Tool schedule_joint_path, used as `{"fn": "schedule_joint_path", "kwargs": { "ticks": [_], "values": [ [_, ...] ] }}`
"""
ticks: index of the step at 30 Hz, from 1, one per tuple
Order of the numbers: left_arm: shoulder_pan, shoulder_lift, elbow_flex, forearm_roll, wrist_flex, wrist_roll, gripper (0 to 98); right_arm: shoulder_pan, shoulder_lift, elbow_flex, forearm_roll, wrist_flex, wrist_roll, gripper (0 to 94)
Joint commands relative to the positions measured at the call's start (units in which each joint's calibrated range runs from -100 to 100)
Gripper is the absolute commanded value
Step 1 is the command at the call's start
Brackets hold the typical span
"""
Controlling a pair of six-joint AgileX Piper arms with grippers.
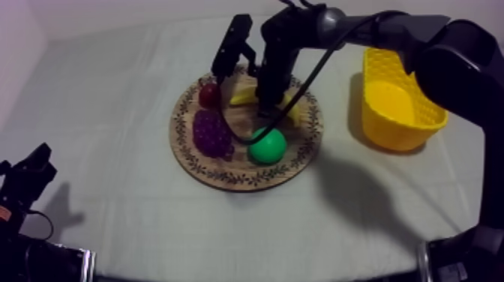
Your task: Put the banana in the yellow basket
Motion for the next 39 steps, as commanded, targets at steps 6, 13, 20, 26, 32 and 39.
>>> {"fn": "schedule_joint_path", "kwargs": {
  "ticks": [6, 13, 20, 26, 32, 39],
  "values": [
    [0.0, 0.0, 0.0, 0.02, 0.0, 0.0, 0.1, -0.2, -0.3, -0.5, -0.2, 1.1, -0.6, 18.5],
    [0.0, 0.0, 0.0, 0.02, 0.0, 0.0, 0.1, 0.3, -5.2, -2.2, -0.5, 4.3, -0.6, 18.3],
    [0.0, 0.0, 0.0, 0.02, 0.0, 0.0, 0.1, 2.3, -16.2, -3.3, -1.0, 8.1, -0.2, 18.2],
    [0.0, 0.0, 0.0, 0.02, 0.0, 0.0, 0.1, 5.7, -29.0, -1.0, -2.7, 10.1, 1.0, 18.2],
    [0.0, 0.0, 0.0, 0.02, 0.0, 0.0, 0.1, 10.8, -41.3, 2.6, -5.3, 10.6, 1.6, 18.2],
    [0.0, 0.0, 0.0, 0.02, 0.0, 0.0, 0.1, 15.3, -53.9, 13.2, -4.0, 8.1, -1.3, 18.3]
  ]
}}
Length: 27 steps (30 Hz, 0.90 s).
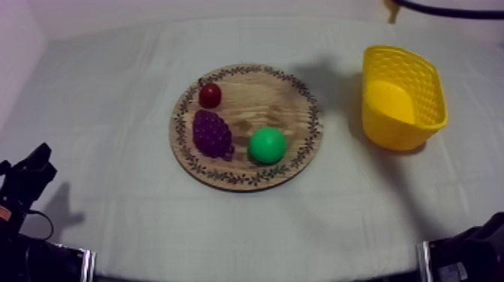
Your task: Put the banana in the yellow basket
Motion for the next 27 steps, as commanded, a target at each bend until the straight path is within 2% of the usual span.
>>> {"fn": "schedule_joint_path", "kwargs": {
  "ticks": [1, 10, 14, 18, 27],
  "values": [
    [0.0, 0.0, 0.0, 0.02, 0.0, 0.0, 0.1, 1.2, -6.3, 5.9, 1.4, -2.4, -2.4, 18.3],
    [0.0, 0.0, 0.0, 0.02, 0.0, 0.0, 0.1, 0.9, -14.6, 23.8, 7.3, -8.7, -14.1, 17.7],
    [0.0, 0.0, 0.0, 0.02, 0.0, 0.0, 0.1, 1.9, -13.3, 28.9, 8.4, -11.5, -18.2, 17.6],
    [0.0, 0.0, 0.0, 0.02, 0.0, 0.0, 0.1, 4.2, -10.5, 31.0, 7.6, -13.7, -19.3, 17.2],
    [0.0, 0.0, 0.0, 0.02, 0.0, 0.0, 0.1, 9.7, -3.6, 29.0, 4.3, -16.0, -17.1, 16.8]
  ]
}}
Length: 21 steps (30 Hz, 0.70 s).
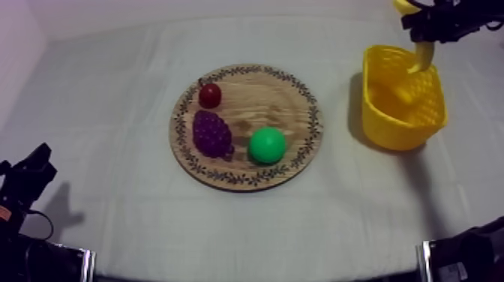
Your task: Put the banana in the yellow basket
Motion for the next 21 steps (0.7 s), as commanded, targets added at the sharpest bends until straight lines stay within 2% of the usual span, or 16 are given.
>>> {"fn": "schedule_joint_path", "kwargs": {
  "ticks": [1, 10, 21],
  "values": [
    [0.0, 0.0, 0.0, 0.02, 0.0, 0.0, 0.1, 0.9, 1.8, -0.2, -0.3, -0.1, 0.5, 16.7],
    [0.0, 0.0, 0.0, 0.02, 0.0, 0.0, 0.1, 1.8, 7.1, 2.1, 0.2, -3.6, 0.3, 16.3],
    [0.0, 0.0, 0.0, 0.02, 0.0, 0.0, 0.1, 1.2, 10.8, 6.3, 2.6, -7.2, -1.5, 16.2]
  ]
}}
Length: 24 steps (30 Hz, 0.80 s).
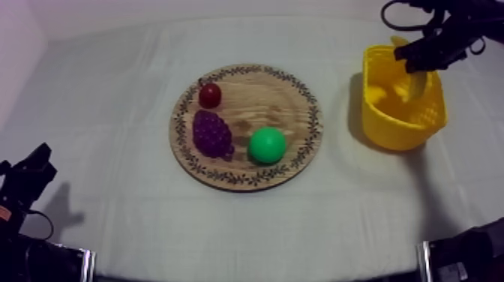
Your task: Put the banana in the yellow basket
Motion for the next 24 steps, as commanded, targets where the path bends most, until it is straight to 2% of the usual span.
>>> {"fn": "schedule_joint_path", "kwargs": {
  "ticks": [1, 13, 24],
  "values": [
    [0.0, 0.0, 0.0, 0.02, 0.0, 0.0, 0.1, -0.2, 0.3, 1.0, 0.6, -0.5, -0.5, 16.2],
    [0.0, 0.0, 0.0, 0.02, 0.0, 0.0, 0.1, -1.6, 2.9, 5.6, 3.9, -4.0, -3.9, 16.3],
    [0.0, 0.0, 0.0, 0.02, 0.0, 0.0, 0.1, -2.4, 5.2, 7.5, 5.4, -5.3, -5.4, 16.2]
  ]
}}
